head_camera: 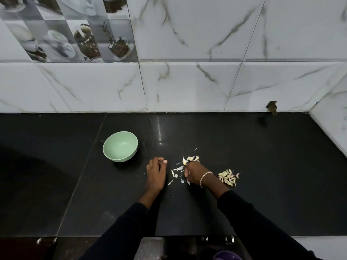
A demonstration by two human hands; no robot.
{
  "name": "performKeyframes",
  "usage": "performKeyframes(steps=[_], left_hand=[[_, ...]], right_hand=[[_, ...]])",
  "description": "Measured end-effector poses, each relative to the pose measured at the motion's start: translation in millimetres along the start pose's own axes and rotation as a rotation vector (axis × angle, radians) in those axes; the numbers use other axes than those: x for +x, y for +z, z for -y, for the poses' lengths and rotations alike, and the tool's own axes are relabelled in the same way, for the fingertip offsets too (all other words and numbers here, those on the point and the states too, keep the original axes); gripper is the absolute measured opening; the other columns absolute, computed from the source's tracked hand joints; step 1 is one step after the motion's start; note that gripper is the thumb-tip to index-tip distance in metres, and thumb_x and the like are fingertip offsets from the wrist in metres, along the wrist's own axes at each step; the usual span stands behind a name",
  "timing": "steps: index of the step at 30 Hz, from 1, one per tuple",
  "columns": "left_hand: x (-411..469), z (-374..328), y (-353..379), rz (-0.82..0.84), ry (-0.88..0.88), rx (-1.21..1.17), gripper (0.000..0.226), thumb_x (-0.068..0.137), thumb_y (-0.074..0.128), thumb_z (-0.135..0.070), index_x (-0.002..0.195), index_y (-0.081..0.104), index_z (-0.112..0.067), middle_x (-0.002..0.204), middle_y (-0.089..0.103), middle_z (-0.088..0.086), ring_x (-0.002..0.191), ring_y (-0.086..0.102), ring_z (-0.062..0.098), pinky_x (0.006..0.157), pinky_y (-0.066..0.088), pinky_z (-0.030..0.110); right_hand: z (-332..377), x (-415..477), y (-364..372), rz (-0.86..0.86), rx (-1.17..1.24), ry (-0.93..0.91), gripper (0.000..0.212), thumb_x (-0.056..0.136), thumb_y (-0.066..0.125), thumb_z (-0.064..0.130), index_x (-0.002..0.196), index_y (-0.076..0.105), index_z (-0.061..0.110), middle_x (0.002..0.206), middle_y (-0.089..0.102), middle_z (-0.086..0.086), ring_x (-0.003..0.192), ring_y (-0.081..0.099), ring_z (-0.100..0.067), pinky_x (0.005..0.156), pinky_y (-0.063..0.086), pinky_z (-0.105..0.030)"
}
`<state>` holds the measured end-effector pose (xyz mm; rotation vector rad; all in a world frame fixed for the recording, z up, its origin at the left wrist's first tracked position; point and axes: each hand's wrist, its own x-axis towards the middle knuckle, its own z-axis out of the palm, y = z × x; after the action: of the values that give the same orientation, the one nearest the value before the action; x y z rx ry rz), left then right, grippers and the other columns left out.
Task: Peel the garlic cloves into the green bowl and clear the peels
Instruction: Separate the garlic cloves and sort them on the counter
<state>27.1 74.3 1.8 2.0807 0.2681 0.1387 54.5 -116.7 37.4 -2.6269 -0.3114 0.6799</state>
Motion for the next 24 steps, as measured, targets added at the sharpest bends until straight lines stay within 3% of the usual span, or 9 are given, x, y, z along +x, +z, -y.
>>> performKeyframes(steps=[4,6,10,14,16,20,24], left_hand=[[-4.8,-3.5,2.5,0.028,0.030,0.016,0.012,0.101,0.053,-0.033,0.102,0.059,-0.022,0.102,0.053,-0.005,0.105,0.043,0.016,0.096,0.037,0.031],[-6.1,-6.0,3.4,0.046,0.045,0.035,0.011,0.101,0.054,-0.031,0.103,0.059,-0.021,0.102,0.054,-0.005,0.105,0.043,0.016,0.095,0.038,0.031],[-6.4,-3.3,4.2,0.075,0.079,0.116,0.005,0.095,0.060,-0.019,0.101,0.061,-0.018,0.104,0.052,-0.004,0.106,0.047,0.016,0.097,0.043,0.034],[-7.7,4.2,0.2,0.121,0.117,0.188,0.011,0.091,0.064,-0.022,0.102,0.060,-0.020,0.104,0.049,-0.007,0.105,0.050,0.016,0.095,0.047,0.038],[-11.3,6.1,-2.9,0.170,0.163,0.231,0.023,0.089,0.069,-0.036,0.105,0.059,-0.022,0.105,0.046,-0.009,0.103,0.051,0.014,0.092,0.047,0.034],[-23.1,1.4,-4.1,0.269,0.140,0.277,0.046,0.082,0.074,-0.053,0.111,0.054,-0.024,0.109,0.040,-0.009,0.092,0.053,0.010,0.078,0.044,0.030],[-30.1,-12.4,9.5,0.221,0.094,0.263,0.029,0.088,0.070,-0.040,0.107,0.054,-0.024,0.106,0.043,-0.009,0.085,0.055,0.010,0.078,0.044,0.030]], right_hand=[[4.9,-2.9,4.2,-0.040,-0.024,0.011,0.005,0.082,0.060,0.011,0.079,0.063,0.009,0.092,0.069,-0.014,0.090,0.066,-0.030,0.075,0.052,-0.031],[5.0,-5.4,5.8,-0.084,-0.022,0.013,0.011,0.081,0.061,0.012,0.072,0.056,0.017,0.093,0.067,-0.012,0.088,0.063,-0.028,0.071,0.045,-0.027],[-9.4,-18.4,-3.9,-0.194,0.122,0.039,0.025,0.076,0.063,0.007,0.054,0.057,0.016,0.064,0.062,-0.001,0.064,0.059,-0.015,0.065,0.041,-0.022],[-47.7,-42.3,-26.0,-0.341,0.255,0.156,0.008,0.079,0.071,0.008,0.077,0.075,0.015,0.074,0.069,0.006,0.066,0.060,-0.001,0.061,0.039,-0.004],[-67.9,-55.2,-39.4,-0.382,0.300,0.225,0.008,0.078,0.075,0.007,0.078,0.074,0.015,0.075,0.070,0.004,0.069,0.063,-0.007,0.060,0.042,-0.007],[-102.5,-74.4,-57.2,-0.398,0.269,0.340,0.005,0.080,0.078,0.010,0.078,0.075,0.013,0.079,0.072,0.000,0.078,0.065,-0.013,0.072,0.043,-0.021],[-121.4,-84.7,-55.0,-0.358,0.276,0.387,0.012,0.083,0.074,0.008,0.077,0.076,0.018,0.073,0.069,0.005,0.074,0.064,-0.008,0.063,0.041,-0.013]])
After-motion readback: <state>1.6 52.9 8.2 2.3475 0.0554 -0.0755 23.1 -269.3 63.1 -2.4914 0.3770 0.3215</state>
